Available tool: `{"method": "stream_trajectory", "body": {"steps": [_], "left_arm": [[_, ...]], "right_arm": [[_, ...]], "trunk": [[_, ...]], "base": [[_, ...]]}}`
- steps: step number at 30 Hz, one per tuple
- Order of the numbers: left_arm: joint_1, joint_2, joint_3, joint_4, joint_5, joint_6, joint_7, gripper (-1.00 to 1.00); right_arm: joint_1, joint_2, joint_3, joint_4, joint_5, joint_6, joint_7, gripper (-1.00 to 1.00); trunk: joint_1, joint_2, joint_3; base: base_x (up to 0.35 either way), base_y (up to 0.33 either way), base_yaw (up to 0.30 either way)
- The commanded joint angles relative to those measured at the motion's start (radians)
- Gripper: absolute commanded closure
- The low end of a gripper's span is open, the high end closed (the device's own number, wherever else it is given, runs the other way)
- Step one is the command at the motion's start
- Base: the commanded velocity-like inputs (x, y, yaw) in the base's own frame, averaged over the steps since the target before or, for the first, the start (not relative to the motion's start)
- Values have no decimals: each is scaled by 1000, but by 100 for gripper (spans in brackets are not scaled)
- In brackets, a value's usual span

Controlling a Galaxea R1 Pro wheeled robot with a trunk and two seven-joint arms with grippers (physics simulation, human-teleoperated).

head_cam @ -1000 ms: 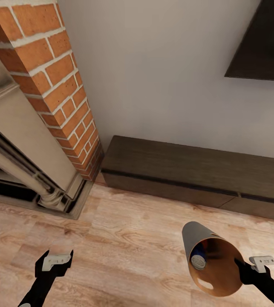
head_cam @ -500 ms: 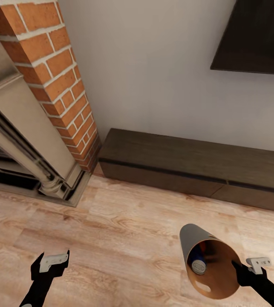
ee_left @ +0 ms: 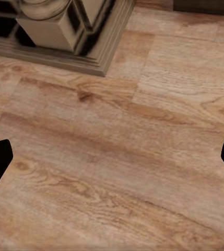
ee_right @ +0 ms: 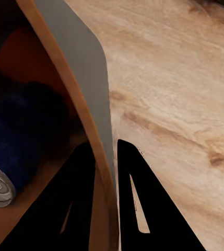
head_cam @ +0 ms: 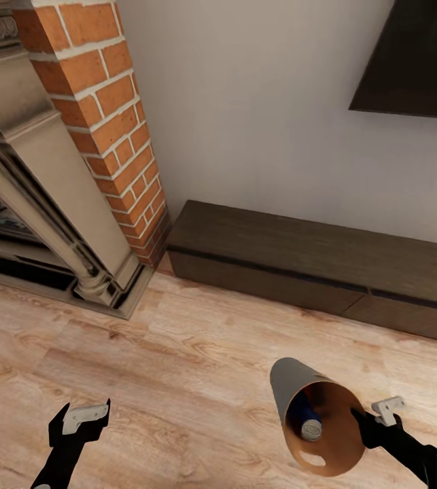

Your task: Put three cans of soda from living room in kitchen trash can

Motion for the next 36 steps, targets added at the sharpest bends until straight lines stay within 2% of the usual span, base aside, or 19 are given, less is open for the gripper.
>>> {"method": "stream_trajectory", "body": {"steps": [1,2,3,6,9,10,12,13,14,15,16,18,22,23,25,26,30,34,36], "left_arm": [[0,0,0,0,0,0,-1,-100],[0,0,0,-1,1,0,-2,-100],[0,0,0,0,1,0,-3,-100],[-1,2,0,1,-1,1,-6,-100],[-1,3,1,3,-4,1,-7,-100],[-1,3,1,3,-4,1,-7,-100],[-1,5,2,2,-2,2,-9,-100],[-1,5,2,1,-1,3,-9,-100],[-1,6,1,1,-1,3,-10,-100],[-1,6,0,-1,0,2,-11,-100],[-1,6,-1,-2,0,2,-12,-100],[-1,6,-2,-5,0,2,-13,-100],[-1,4,-2,-8,0,3,-25,-100],[0,3,-3,-9,0,3,-54,-100],[0,3,-3,-10,0,4,-81,-100],[0,2,-3,-11,0,4,-118,-100],[0,2,-4,-12,0,5,-156,-100],[1,2,-6,-14,-7,10,-233,-100],[1,7,-18,-15,-10,23,-292,-100]], "right_arm": [[0,-1,30,-1,-9,2,11,100],[0,-3,53,-1,-10,1,11,100],[0,-5,107,-2,-13,0,13,100],[0,-7,162,-2,-14,-36,18,100],[0,-8,191,-1,-11,-123,80,100],[0,-9,193,-1,-13,-143,131,100],[1,-22,187,-1,-16,-161,229,100],[1,-44,171,-1,-19,-168,299,100],[1,-68,145,1,-21,-171,362,100],[1,-94,95,3,-22,-175,436,100],[1,-104,65,5,-22,-178,468,100],[1,-115,36,17,-23,-181,499,100],[1,-141,18,57,-23,-184,524,100],[1,-165,11,101,-30,-189,533,100],[1,-180,9,131,-43,-199,537,100],[1,-196,9,165,-61,-213,541,100],[1,-209,12,196,-75,-227,543,100],[1,-213,8,224,-81,-248,530,100],[1,-211,6,229,-82,-252,470,100]], "trunk": [[0,0,0],[0,0,0],[0,0,0],[0,0,0],[0,0,0],[0,0,0],[0,0,0],[0,0,0],[0,0,0],[0,0,0],[0,0,0],[0,0,0],[0,0,0],[0,0,0],[0,0,0],[0,0,0],[0,0,0],[0,0,0],[0,0,0]], "base": [[-5,-2,15],[-4,-2,12],[-2,-1,6],[-1,0,3],[0,0,0],[0,0,0],[0,0,0],[0,0,0],[0,0,0],[0,0,0],[0,0,0],[0,0,0],[0,0,0],[0,0,0],[0,0,0],[0,0,0],[0,0,0],[0,0,0],[0,0,0]]}}
